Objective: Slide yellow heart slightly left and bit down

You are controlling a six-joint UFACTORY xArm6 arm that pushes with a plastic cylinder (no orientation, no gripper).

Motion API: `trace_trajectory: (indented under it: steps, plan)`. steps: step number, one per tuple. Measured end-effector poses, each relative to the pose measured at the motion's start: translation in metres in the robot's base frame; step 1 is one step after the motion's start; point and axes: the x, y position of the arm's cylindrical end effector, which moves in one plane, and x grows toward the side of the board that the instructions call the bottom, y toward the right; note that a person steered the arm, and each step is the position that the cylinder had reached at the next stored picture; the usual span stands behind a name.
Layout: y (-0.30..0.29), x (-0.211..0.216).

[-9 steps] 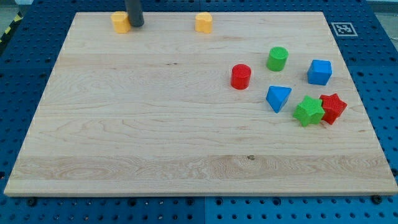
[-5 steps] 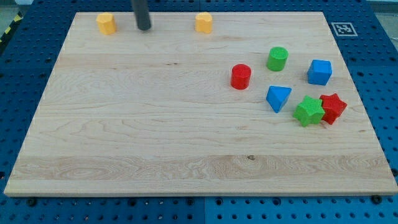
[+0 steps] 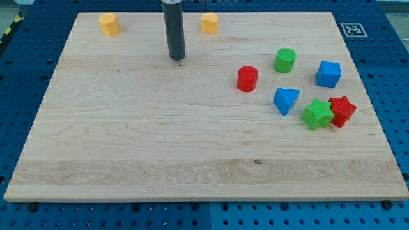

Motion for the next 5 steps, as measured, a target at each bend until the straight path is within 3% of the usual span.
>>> trace_trajectory:
  steps: [3,5]
  plan:
    - [0.086,0.0]
    - [0.089,-0.001]
